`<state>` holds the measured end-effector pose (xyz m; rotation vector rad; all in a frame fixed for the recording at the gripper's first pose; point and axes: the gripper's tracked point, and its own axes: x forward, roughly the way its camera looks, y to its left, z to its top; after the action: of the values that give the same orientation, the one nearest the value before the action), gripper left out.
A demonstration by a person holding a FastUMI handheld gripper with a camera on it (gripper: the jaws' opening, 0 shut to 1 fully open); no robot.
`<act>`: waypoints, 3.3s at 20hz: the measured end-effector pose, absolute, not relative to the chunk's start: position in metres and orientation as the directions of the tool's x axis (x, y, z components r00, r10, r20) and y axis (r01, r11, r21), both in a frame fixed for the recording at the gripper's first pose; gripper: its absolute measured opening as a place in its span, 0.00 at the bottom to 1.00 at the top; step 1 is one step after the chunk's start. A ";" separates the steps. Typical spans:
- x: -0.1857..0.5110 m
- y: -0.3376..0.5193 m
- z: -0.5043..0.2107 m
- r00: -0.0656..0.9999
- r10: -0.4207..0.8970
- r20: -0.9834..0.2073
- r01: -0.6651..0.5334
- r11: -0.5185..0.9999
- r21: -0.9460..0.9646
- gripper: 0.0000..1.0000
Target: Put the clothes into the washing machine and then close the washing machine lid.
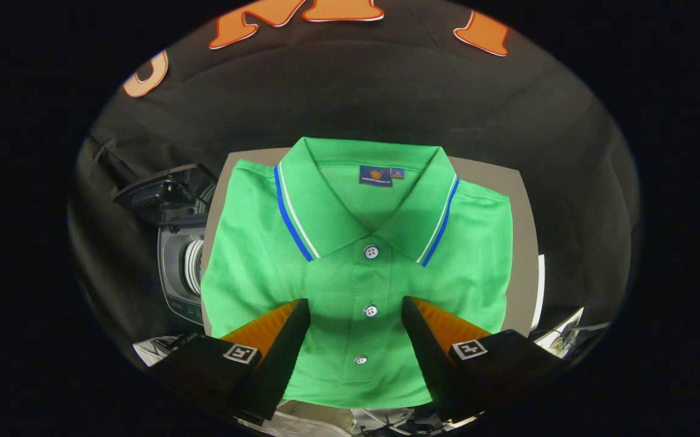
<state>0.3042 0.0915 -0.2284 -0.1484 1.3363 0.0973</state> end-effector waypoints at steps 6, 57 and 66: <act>0.308 0.071 -0.229 0.279 -0.047 -0.959 -0.145 0.985 -0.091 0.63; 0.250 0.416 -0.113 0.909 0.411 -0.074 -0.401 0.908 0.122 0.10; 0.260 0.481 -0.248 0.888 0.404 -0.221 -0.389 0.915 0.109 0.10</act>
<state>0.2602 0.4808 -0.2483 0.0622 0.2429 0.4125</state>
